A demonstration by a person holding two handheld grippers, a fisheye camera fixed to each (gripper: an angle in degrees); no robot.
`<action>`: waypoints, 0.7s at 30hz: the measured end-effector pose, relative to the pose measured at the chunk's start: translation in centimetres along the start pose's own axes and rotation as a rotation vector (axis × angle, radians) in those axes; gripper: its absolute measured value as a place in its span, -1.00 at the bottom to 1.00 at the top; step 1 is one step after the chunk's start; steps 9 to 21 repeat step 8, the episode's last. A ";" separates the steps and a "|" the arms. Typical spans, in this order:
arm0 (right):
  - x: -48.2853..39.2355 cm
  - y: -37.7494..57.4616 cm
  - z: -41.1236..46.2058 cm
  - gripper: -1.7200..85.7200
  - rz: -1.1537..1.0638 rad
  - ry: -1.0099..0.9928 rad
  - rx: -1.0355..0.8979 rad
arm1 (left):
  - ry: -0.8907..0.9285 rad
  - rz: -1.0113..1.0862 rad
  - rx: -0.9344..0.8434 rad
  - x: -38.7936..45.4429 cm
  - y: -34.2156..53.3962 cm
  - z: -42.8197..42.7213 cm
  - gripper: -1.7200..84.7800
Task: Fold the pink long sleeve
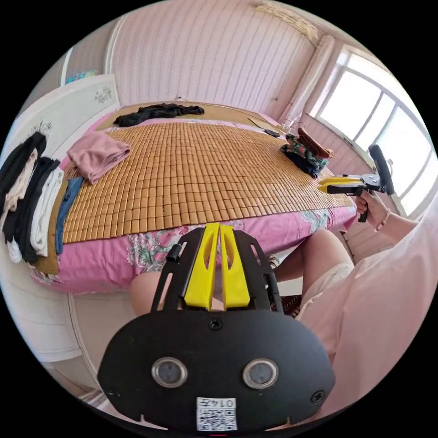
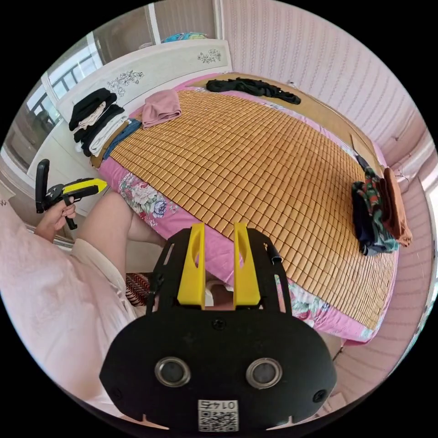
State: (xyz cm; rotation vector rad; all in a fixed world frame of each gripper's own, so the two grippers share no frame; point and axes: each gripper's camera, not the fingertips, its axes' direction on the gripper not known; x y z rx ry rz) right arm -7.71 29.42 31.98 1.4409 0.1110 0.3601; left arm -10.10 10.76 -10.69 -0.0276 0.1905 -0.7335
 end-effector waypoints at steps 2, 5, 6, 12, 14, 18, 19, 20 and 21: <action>0.1 5.8 -1.3 -0.76 0.080 -0.029 0.116 | -0.062 0.174 0.046 4.4 -1.0 -2.5 -0.98; -0.7 13.2 -2.7 -0.84 0.205 0.106 0.245 | -0.101 0.318 0.158 8.5 -1.6 -5.9 -0.98; -0.8 14.8 -2.9 -0.86 0.231 0.147 0.269 | -0.105 0.334 0.181 9.1 -1.6 -6.5 -0.98; -1.0 20.5 -2.7 -0.90 0.345 0.293 0.305 | -0.110 0.377 0.236 11.4 -1.6 -8.3 -0.98; -1.0 20.5 -2.7 -0.90 0.345 0.293 0.305 | -0.110 0.377 0.236 11.4 -1.6 -8.3 -0.98; -1.0 20.5 -2.7 -0.90 0.345 0.293 0.305 | -0.110 0.377 0.236 11.4 -1.6 -8.3 -0.98; -1.0 20.5 -2.7 -0.90 0.345 0.293 0.305 | -0.110 0.377 0.236 11.4 -1.6 -8.3 -0.98; -1.0 20.5 -2.7 -0.90 0.345 0.293 0.305 | -0.110 0.377 0.236 11.4 -1.6 -8.3 -0.98; -1.0 20.5 -2.7 -0.90 0.345 0.293 0.305 | -0.110 0.377 0.236 11.4 -1.6 -8.3 -0.98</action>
